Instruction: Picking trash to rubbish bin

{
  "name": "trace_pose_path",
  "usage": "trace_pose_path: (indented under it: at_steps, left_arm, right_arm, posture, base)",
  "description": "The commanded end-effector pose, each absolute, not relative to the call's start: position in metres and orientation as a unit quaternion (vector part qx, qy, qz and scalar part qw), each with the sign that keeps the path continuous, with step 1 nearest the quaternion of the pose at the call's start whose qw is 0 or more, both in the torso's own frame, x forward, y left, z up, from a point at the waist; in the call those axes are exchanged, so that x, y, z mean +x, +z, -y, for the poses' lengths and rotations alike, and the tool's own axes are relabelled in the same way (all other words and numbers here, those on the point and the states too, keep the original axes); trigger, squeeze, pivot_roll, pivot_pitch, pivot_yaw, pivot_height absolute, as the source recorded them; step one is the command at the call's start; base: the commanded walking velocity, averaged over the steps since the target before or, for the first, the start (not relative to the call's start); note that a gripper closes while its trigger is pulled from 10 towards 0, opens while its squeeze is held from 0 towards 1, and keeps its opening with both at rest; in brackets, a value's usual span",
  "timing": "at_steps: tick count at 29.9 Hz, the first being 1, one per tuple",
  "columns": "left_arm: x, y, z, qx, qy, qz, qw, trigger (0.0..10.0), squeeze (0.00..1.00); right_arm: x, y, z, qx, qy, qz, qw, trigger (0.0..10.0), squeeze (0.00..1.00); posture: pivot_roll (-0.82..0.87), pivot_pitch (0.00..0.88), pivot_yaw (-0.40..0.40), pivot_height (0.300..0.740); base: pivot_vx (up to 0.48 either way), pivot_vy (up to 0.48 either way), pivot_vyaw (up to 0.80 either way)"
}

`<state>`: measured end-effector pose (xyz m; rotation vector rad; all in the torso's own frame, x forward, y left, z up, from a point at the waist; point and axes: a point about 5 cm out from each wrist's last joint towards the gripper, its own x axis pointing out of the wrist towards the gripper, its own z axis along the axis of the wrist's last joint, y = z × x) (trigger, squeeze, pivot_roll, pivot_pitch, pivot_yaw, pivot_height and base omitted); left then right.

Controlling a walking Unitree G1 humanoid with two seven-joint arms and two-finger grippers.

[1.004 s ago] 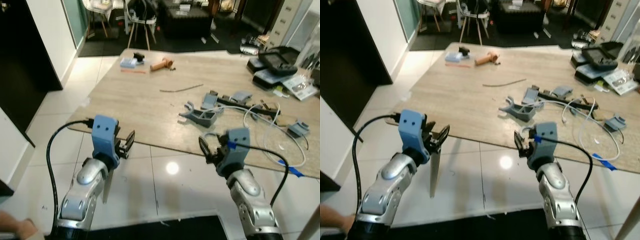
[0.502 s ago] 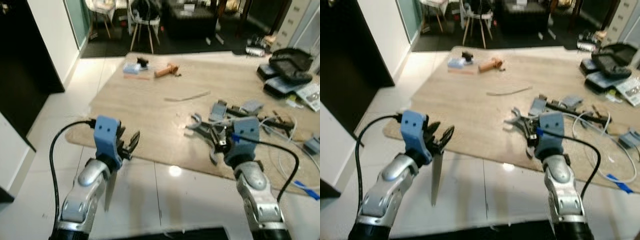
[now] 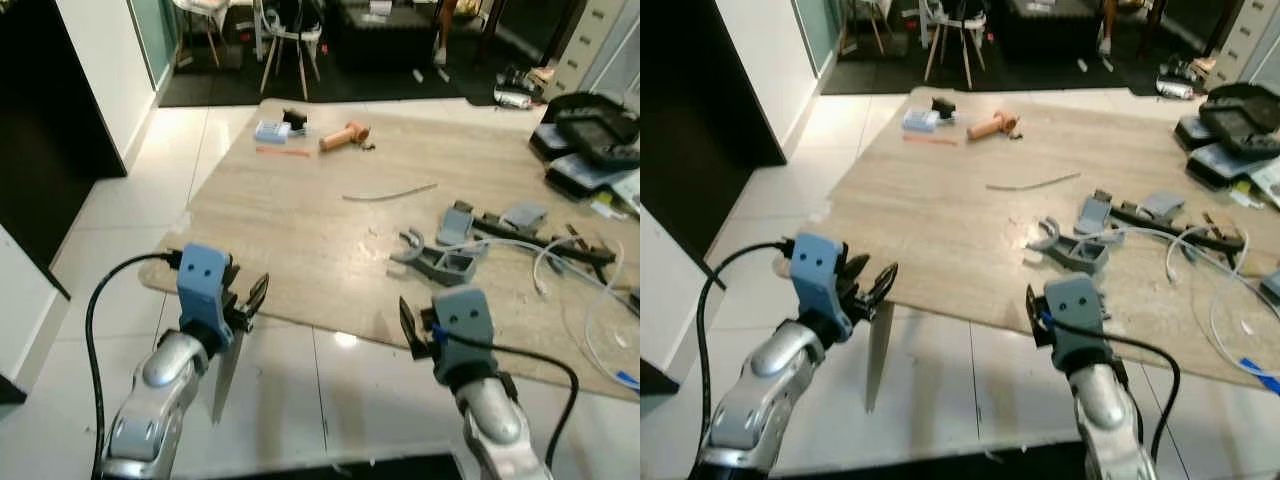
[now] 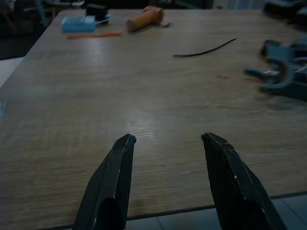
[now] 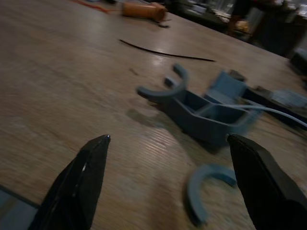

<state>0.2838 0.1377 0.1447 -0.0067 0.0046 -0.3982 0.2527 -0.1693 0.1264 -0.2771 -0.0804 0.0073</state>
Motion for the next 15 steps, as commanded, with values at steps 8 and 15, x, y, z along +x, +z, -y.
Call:
trace_pose_path:
  at_steps: [8,15]
  left_arm:
    - [0.277,0.151,-0.125,-0.011,-0.257,0.003,0.966,10.0,0.0]
    - [0.276,0.152,-0.124,-0.016,-0.257,0.001,0.966,10.0,0.0]
  right_arm:
    - [0.262,0.115,0.185,-0.147,-0.039,0.006,0.988,10.0,1.0]
    - [0.28,0.109,0.199,-0.141,-0.033,-0.019,0.989,10.0,0.0]
  posture:
    - [-0.07,0.143,0.038,0.74]
    - [-0.06,0.16,0.033,0.74]
  base:
    - [0.0,0.0,0.0]
    - [0.0,0.0,0.0]
